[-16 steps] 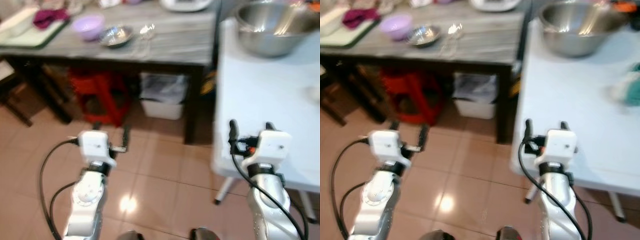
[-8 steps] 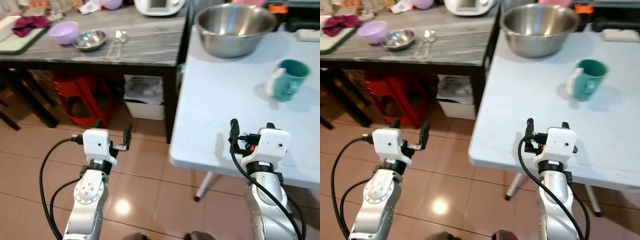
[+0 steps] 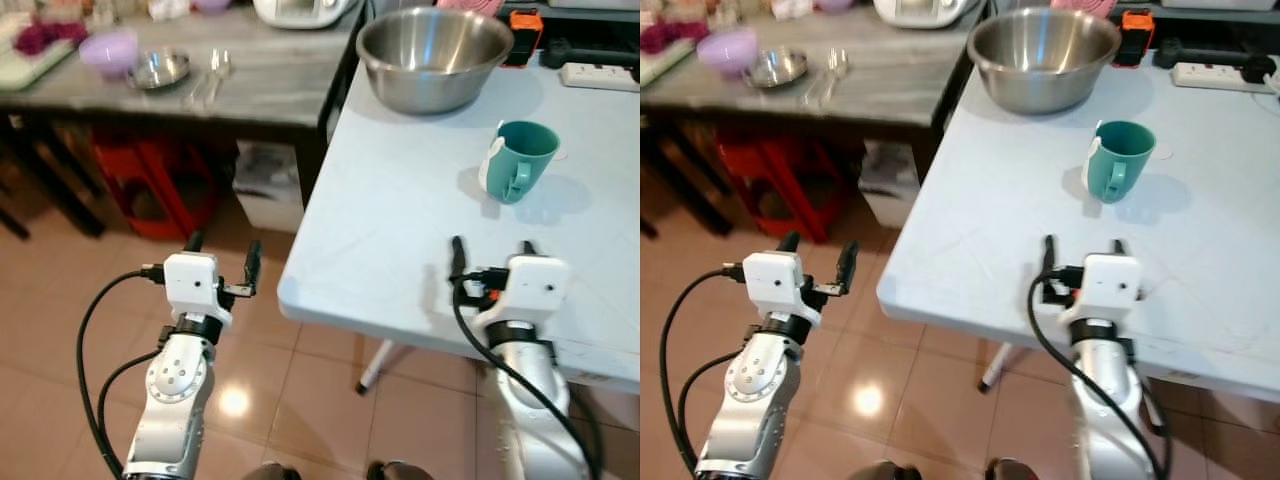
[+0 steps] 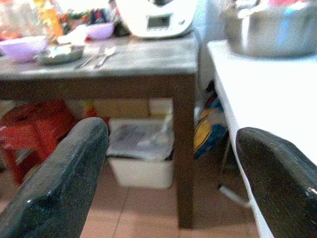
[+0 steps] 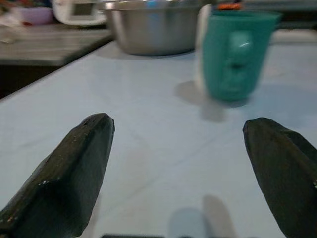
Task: Setting the table
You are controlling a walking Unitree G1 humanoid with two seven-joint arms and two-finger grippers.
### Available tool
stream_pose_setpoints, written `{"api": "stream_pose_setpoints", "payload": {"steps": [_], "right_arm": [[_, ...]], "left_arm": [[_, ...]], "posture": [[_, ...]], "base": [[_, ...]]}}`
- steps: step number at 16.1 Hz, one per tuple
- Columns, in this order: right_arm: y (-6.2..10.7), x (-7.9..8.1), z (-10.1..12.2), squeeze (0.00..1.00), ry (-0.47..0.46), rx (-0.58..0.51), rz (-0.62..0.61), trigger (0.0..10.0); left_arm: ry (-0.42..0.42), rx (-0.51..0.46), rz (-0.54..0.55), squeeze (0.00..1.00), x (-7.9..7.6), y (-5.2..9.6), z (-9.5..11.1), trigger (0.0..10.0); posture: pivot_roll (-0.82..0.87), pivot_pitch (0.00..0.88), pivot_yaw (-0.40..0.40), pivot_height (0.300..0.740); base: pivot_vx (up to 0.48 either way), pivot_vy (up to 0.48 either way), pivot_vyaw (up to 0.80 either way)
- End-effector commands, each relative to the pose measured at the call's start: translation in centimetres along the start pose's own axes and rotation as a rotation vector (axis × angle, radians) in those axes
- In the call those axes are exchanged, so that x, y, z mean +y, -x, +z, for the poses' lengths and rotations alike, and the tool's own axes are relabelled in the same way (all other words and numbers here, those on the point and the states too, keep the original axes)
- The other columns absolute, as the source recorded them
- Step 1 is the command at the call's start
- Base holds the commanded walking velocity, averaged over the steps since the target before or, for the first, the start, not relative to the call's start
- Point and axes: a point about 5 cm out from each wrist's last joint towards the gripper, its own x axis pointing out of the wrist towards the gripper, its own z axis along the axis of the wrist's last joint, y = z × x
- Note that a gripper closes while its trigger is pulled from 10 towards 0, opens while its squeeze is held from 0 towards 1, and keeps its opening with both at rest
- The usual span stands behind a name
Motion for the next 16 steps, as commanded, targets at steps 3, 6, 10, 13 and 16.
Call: {"api": "stream_pose_setpoints", "payload": {"steps": [3,6,10,13,16], "right_arm": [[0.1,-0.4,0.1,0.0,0.017,-0.016,-0.029,10.0],[-0.2,-1.3,0.7,0.0,0.083,-0.054,-0.092,10.0],[-0.7,-2.1,1.1,0.0,0.11,-0.078,-0.148,10.0],[-1.7,-2.6,1.6,0.0,0.112,-0.095,-0.162,10.0],[-2.9,-3.3,2.2,0.0,0.106,-0.101,-0.183,10.0]], "left_arm": [[-0.011,0.014,0.02,0.0,0.7,0.2,-0.2,10.0],[-0.014,0.014,0.014,0.0,0.6,0.2,-0.2,10.0],[-0.007,0.023,-0.008,0.0,0.5,0.2,-0.4,10.0],[0.043,0.034,-0.242,0.0,-0.7,1.0,-0.3,10.0],[0.0,0.056,-0.329,0.0,-1.2,2.0,-0.6,10.0]], "posture": [[-0.11,0.169,0.113,0.74],[-0.11,0.169,0.113,0.74],[-0.11,0.171,0.114,0.74],[-0.1,0.186,0.113,0.74],[-0.1,0.22,0.118,0.74]], "base": [[0.0,0.0,0.0],[0.0,0.0,0.0],[0.0,0.0,0.0],[0.0,0.0,0.0],[0.0,0.0,0.0]]}}
